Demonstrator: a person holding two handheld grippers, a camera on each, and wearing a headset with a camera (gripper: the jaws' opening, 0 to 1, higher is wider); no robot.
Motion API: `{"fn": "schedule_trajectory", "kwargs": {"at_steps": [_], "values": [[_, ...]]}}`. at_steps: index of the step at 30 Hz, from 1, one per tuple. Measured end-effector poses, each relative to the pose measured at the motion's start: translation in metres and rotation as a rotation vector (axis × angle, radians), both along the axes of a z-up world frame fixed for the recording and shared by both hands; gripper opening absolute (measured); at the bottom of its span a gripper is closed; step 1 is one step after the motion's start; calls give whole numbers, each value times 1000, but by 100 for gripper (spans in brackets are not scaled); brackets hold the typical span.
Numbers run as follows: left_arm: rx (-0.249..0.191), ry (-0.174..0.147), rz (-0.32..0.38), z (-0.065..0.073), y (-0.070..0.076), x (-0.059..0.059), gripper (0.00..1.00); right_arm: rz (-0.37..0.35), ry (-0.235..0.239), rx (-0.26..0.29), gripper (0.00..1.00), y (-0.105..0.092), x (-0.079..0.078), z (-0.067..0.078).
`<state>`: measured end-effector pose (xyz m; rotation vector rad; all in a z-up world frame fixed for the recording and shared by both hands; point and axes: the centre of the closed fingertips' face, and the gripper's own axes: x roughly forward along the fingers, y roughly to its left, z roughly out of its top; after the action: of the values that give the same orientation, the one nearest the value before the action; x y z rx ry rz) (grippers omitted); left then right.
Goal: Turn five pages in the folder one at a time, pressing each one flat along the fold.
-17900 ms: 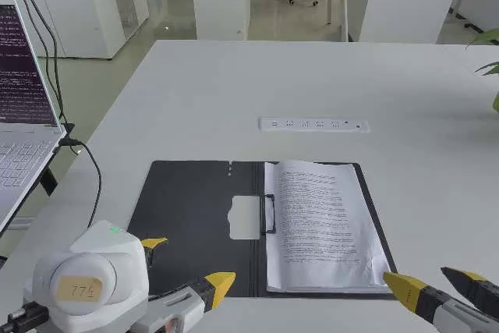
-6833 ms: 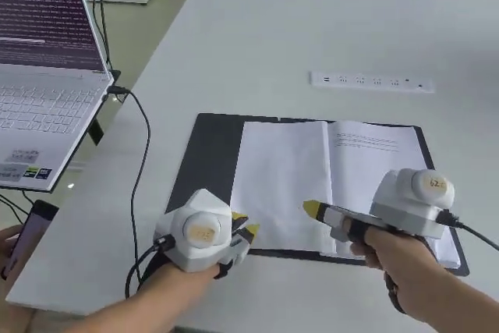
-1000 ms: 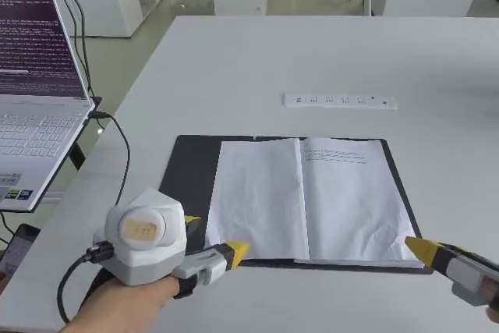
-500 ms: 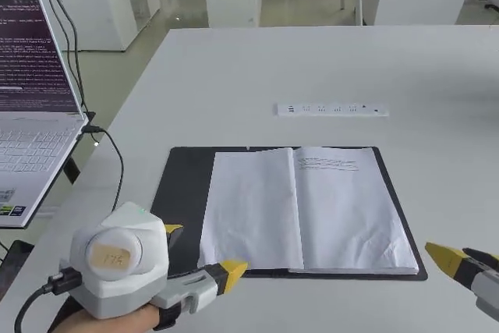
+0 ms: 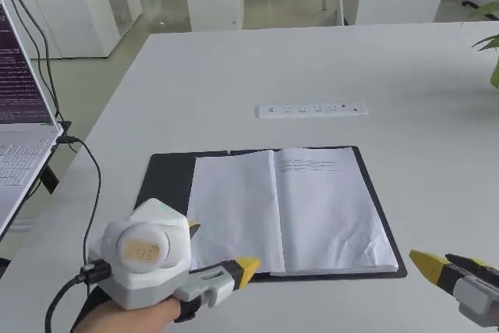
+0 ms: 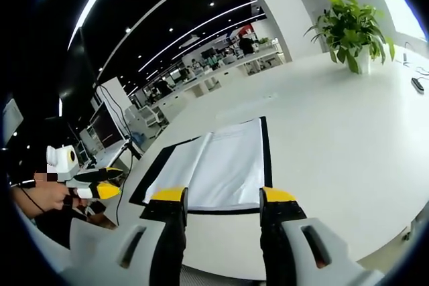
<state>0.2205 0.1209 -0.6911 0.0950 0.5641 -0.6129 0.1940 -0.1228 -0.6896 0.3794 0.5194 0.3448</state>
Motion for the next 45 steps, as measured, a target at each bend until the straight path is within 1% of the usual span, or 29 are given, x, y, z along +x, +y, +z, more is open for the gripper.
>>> {"fn": "schedule_trajectory", "kwargs": {"at_steps": [1, 2, 4, 5, 8, 10, 12, 19, 23, 25, 26, 29, 30, 32, 34, 36, 37, 39, 41, 43, 45], "values": [[1, 9, -8, -3, -6, 1, 62, 6, 4, -1, 41, 1, 0, -1], [-2, 12, -12, -5, -10, 2, 62, 10, 4, -1, 41, 1, 1, -2], [6, 25, -32, -12, -21, 4, 62, 22, 9, -9, 41, 3, 3, -4], [8, 26, -38, -14, -25, 5, 62, 29, 7, -14, 41, 2, 4, -6], [20, 33, -80, -22, -47, 8, 62, 41, 11, -16, 41, 2, 6, -9], [19, 35, -108, -25, -60, 10, 62, 50, 17, -23, 41, 3, 6, -12], [26, 40, -128, -29, -72, 11, 62, 56, 23, -26, 41, 3, 6, -15], [38, 54, -177, -44, -106, 17, 61, 80, 48, -41, 40, 7, 6, -28], [35, 63, -182, -53, -120, 23, 60, 93, 54, -43, 40, 11, 6, -32], [26, 62, -175, -57, -128, 29, 60, 99, 55, -50, 40, 13, 7, -35], [24, 69, -168, -60, -130, 31, 59, 101, 58, -50, 40, 13, 7, -36], [27, 70, -154, -69, -139, 38, 57, 105, 59, -54, 40, 15, 8, -39], [31, 69, -152, -73, -143, 40, 57, 113, 63, -58, 40, 16, 8, -40], [46, 67, -151, -81, -148, 44, 56, 121, 56, -73, 40, 15, 10, -41], [42, 62, -147, -86, -154, 46, 55, 124, 52, -68, 40, 16, 11, -40], [50, 60, -149, -90, -159, 47, 55, 120, 52, -64, 40, 16, 13, -40], [53, 52, -148, -93, -162, 49, 55, 122, 52, -66, 39, 17, 14, -40], [61, 37, -142, -96, -166, 52, 54, 131, 56, -77, 39, 17, 15, -43], [69, 31, -129, -100, -167, 55, 53, 137, 55, -83, 39, 18, 16, -44], [67, 30, -111, -103, -167, 59, 53, 143, 56, -87, 40, 18, 16, -46], [80, 28, -106, -107, -167, 60, 52, 145, 57, -89, 39, 19, 17, -46]]}}
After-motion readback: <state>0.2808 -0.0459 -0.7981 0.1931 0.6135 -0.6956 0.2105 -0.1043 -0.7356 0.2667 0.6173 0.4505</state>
